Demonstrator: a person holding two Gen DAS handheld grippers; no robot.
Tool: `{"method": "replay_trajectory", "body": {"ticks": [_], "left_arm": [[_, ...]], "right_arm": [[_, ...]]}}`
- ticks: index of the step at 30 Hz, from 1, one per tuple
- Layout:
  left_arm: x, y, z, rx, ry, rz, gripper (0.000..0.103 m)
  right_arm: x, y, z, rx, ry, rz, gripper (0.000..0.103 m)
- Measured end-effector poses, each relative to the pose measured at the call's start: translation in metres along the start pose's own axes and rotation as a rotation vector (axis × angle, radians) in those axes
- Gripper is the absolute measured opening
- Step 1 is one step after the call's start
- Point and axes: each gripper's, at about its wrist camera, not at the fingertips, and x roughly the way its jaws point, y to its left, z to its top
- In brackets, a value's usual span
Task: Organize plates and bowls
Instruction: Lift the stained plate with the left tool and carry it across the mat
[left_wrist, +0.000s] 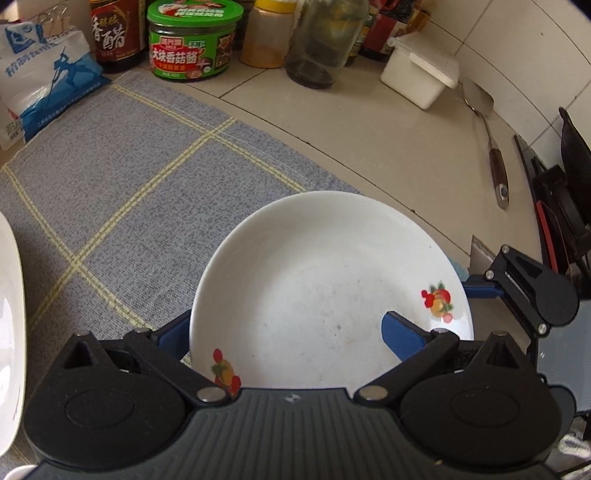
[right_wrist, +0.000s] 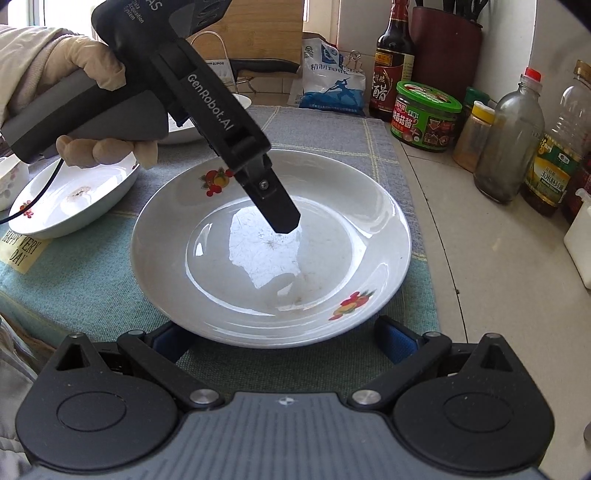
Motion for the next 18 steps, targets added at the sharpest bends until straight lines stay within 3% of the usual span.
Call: {"method": "replay_trajectory", "body": {"ticks": [11, 18], "left_arm": [[0.000, 0.011, 0.015, 0.029, 0.079, -0.083, 0.097], [0.001, 0.007, 0.017, 0.088, 0.102, -0.081, 0.091]], "right_arm": [[-0.001, 0.001, 0.000, -0.018, -0.010, 0.005, 0.103], [-0.003, 0.002, 0.001, -0.030, -0.009, -0.005, 0.103]]}}
